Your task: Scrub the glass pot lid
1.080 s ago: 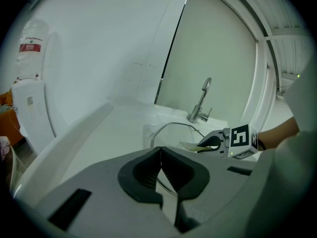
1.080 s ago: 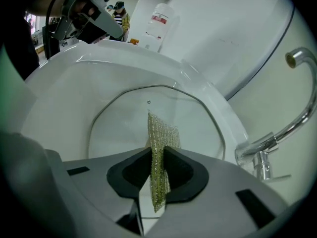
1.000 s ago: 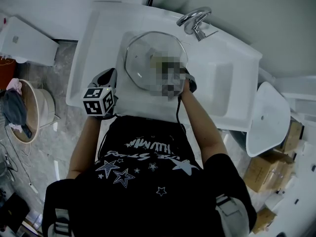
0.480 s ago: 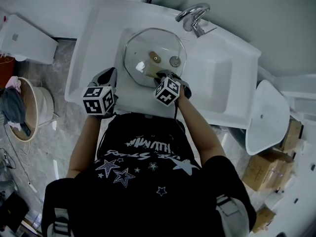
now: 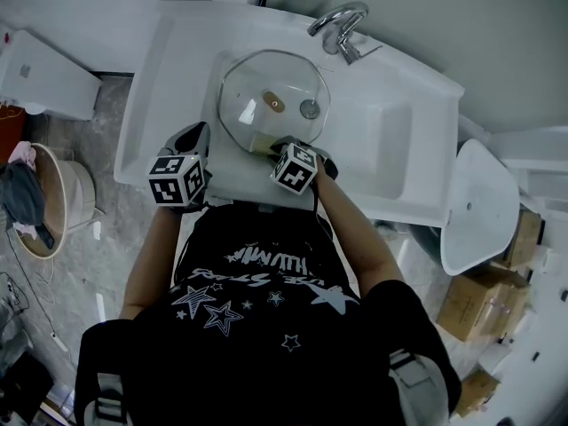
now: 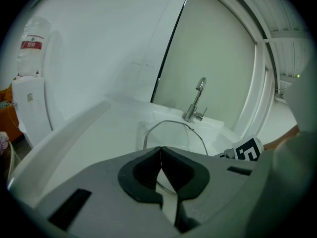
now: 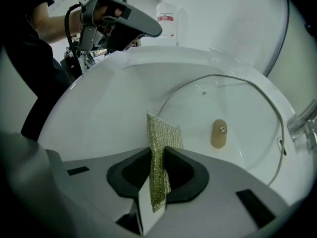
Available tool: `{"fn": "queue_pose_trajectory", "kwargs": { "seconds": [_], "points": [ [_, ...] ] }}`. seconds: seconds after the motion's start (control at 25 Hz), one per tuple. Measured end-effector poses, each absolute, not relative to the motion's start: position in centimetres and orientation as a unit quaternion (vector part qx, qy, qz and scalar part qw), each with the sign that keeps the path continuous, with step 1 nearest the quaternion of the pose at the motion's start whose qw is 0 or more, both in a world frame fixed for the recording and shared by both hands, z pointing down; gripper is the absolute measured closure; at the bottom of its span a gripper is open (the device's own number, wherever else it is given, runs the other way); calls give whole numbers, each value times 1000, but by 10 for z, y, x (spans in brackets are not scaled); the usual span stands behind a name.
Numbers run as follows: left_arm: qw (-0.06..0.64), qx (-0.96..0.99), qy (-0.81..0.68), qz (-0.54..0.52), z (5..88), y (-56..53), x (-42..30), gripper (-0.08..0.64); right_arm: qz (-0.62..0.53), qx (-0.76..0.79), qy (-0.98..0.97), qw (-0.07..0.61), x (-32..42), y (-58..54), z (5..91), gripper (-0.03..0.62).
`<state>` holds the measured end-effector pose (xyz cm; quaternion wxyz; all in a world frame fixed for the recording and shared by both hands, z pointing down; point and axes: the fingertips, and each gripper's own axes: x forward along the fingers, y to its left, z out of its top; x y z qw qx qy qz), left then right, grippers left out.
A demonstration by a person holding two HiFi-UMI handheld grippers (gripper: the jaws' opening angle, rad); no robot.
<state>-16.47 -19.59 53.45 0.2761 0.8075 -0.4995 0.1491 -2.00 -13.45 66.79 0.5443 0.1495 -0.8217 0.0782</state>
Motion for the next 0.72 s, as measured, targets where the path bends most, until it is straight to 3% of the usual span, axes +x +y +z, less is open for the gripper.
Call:
{"fn": "queue_pose_trajectory", "kwargs": {
  "seconds": [0.44,0.72],
  "points": [
    [274,808,-501,145,531,-197,-164,551,178,149,-841,488,-21,-140,653,517],
    [278,805,-503,148,533,-193,-172,551,37,243,-847,471,-6,-215,602,523]
  ]
}}
